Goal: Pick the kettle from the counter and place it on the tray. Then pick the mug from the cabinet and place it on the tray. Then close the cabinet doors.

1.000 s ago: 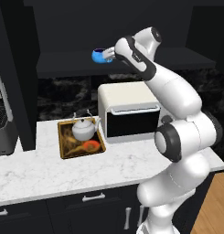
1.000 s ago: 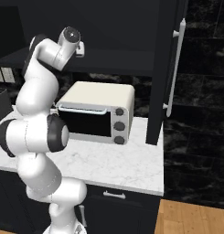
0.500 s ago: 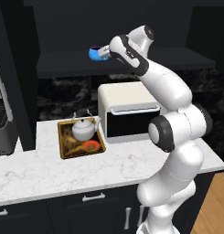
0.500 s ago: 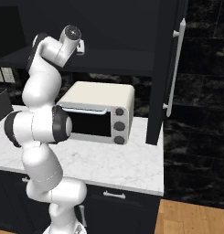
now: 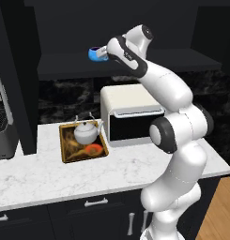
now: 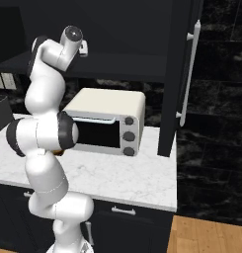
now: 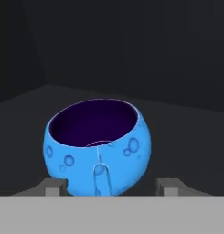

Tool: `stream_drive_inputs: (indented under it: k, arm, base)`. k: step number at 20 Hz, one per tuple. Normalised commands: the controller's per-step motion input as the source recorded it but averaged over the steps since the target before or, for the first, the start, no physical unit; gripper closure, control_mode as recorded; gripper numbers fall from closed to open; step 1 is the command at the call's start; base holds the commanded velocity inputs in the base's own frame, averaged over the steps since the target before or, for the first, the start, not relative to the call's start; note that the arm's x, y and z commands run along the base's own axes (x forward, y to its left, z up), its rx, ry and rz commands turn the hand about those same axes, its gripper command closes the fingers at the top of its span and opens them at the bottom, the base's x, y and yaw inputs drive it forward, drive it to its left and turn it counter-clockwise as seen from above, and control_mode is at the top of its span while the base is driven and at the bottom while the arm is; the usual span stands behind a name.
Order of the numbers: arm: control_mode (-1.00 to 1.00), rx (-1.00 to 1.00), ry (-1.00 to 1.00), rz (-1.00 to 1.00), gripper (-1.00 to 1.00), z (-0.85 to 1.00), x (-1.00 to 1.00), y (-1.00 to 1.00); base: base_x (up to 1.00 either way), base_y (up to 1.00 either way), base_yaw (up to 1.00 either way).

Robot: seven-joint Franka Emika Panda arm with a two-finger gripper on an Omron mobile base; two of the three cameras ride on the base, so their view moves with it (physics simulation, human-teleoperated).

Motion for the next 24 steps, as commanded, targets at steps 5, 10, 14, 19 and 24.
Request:
stream_drive_inputs:
  k: [5,10,14,19,24]
  arm:
    - [-1.00,-0.04,-0.08,0.00,1.00,-0.07,0.01,0.01]
    - [-1.00,0.00,-0.07,0.00,1.00,-0.04,-0.03,0.00]
    - [-1.00,0.01,-0.01,0.00,1.00,0.05,-0.37,0.00]
    - [-1.00,0.01,0.00,0.00,1.00,0.03,-0.71,0.00]
    - [-1.00,0.00,-0.02,0.00,1.00,0.01,-0.94,0.00]
  base:
    - [0.00,0.00,0.00]
    - [0.00,0.00,0.00]
    - [0.00,0.00,0.00]
    - [0.00,0.00,0.00]
    - [0.00,0.00,0.00]
